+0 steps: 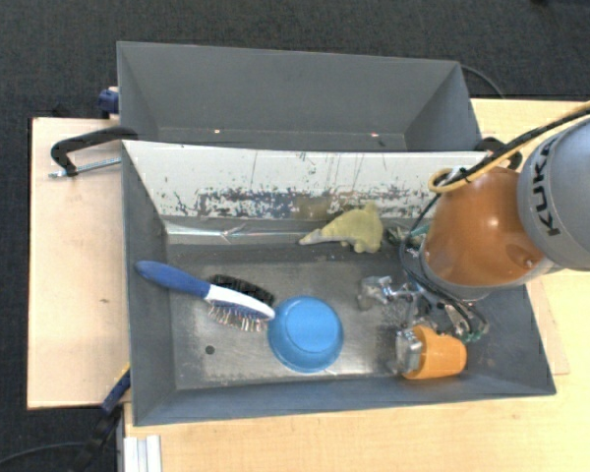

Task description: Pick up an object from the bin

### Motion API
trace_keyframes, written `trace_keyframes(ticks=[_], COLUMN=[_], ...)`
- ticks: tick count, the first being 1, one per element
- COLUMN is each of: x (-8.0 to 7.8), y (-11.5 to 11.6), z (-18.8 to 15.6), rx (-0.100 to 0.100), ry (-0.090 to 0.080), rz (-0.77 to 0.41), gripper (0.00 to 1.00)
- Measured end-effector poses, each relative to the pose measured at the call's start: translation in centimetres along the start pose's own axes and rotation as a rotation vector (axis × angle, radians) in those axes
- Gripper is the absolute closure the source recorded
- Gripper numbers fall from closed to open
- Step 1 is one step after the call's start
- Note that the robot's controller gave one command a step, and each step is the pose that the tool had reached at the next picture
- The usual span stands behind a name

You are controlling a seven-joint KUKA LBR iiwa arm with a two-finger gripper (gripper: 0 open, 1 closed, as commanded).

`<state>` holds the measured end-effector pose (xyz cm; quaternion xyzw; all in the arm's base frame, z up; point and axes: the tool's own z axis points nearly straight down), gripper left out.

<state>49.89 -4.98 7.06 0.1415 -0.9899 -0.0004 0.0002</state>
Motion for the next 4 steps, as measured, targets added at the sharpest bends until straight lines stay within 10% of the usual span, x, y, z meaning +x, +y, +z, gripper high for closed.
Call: trace_keyframes(ticks=[1, 2, 3, 4], x=[2.1, 2.4, 2.3, 1.4], y=[-6.4, -6.3, -6.4, -6.4], z=[-1.3, 0.0, -0.1, -15.3], rx=[0.005, 0.001, 0.004, 0.01], ry=[-0.008, -0.002, -0.005, -0.013], rz=[-0.114, -0.477, -0.476, -0.41], gripper=[0.0, 0.0, 1.0, 1.0])
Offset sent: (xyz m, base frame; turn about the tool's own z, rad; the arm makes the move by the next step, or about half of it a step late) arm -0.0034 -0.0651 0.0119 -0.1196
